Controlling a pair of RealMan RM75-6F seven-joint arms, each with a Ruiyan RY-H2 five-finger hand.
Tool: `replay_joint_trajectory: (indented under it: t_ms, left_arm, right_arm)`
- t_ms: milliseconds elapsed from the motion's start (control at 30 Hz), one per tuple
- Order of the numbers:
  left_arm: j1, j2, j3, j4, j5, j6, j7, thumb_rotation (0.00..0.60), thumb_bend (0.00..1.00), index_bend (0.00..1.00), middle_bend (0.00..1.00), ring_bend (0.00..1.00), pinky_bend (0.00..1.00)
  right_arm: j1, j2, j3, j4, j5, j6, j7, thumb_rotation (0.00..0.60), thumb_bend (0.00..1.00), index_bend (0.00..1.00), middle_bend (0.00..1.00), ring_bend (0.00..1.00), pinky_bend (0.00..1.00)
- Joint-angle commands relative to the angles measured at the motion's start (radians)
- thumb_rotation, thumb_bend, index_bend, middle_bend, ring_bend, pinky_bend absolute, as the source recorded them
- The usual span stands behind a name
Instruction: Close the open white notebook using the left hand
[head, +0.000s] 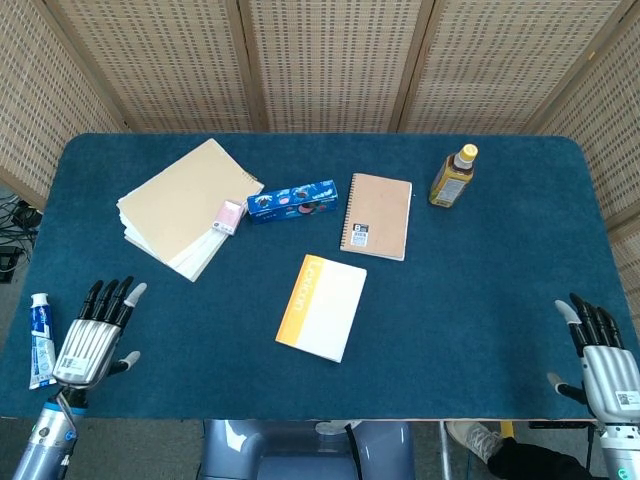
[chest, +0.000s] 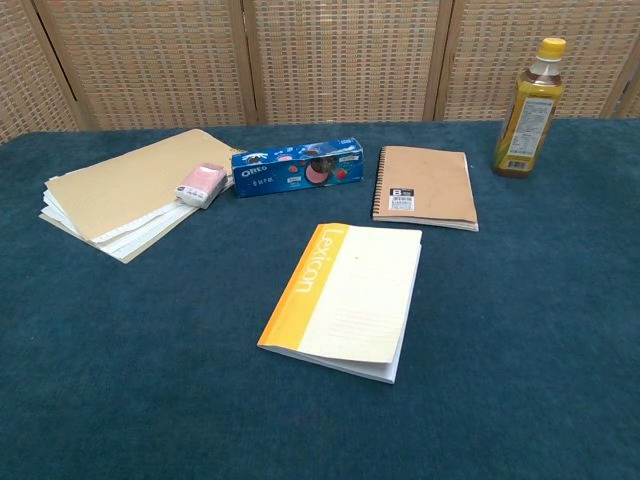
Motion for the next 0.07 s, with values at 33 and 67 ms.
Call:
replay_joint_trajectory:
  t_ms: [33,67]
  left_arm:
    - [0.021,0.014,0.007,0.012,-0.003,0.011,-0.023,0.6,0.08,0.0,0.0,0.0,0.0]
    - [0.025,0.017,0.007,0.015,0.001,0.014,-0.032,0.6,0.08,0.0,0.0,0.0,0.0]
  right_arm:
    - [0.003,-0.002,-0.001,-0.001,-0.004,-0.005,-0.004,0.6,0.11,0.0,0.0,0.0,0.0]
    - [0.004,-0.003,-0.002,-0.002,-0.005,-0.006,-0.006,0.6,0.11,0.0,0.0,0.0,0.0]
